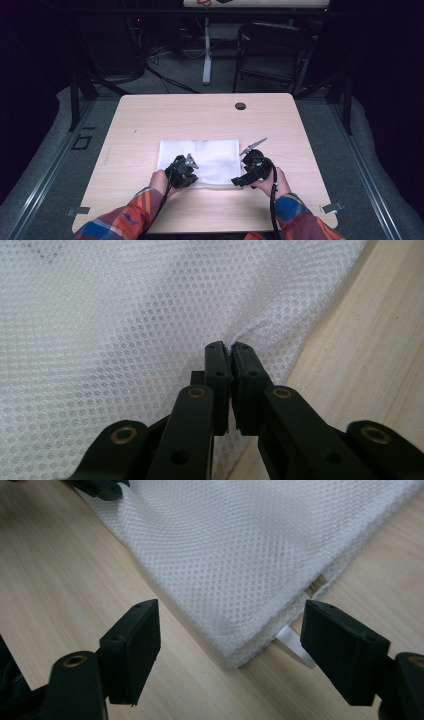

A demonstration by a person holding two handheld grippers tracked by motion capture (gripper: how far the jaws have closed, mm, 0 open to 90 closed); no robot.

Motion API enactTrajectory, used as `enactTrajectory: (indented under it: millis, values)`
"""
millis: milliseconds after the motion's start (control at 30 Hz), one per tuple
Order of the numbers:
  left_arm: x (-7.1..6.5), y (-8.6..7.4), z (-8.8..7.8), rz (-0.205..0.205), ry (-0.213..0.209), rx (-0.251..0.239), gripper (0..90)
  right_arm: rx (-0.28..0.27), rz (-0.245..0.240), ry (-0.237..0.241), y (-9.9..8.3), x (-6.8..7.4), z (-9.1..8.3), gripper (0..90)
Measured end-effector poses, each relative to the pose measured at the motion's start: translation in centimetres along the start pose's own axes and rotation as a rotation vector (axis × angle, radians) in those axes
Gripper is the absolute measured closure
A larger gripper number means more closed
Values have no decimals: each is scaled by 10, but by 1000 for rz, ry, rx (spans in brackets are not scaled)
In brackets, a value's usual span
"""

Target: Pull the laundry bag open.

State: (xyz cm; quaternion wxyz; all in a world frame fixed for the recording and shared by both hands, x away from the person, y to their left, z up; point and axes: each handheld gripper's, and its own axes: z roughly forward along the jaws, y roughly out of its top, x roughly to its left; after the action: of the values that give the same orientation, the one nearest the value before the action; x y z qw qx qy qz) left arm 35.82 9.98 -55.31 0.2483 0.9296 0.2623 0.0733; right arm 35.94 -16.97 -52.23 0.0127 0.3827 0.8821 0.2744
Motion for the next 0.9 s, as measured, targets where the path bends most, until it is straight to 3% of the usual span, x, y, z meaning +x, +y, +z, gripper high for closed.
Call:
enactTrajectory:
  millis: [33,67,267,767,900]
  values:
    - [1,0,-1,0,4,-3,869,14,-31,0,1,0,-2,258]
    - [1,0,-2,-4,10,-10,870,-5,-18,4,2,3,-2,270]
    - [4,0,-7,-32,22,-35,870,-25,-65,9,4,13,-2,404]
    - [3,5,-13,-96,34,-62,873,-73,-151,27,9,38,0,861]
    - [4,5,-14,-114,31,-73,873,-77,-166,30,11,45,7,900]
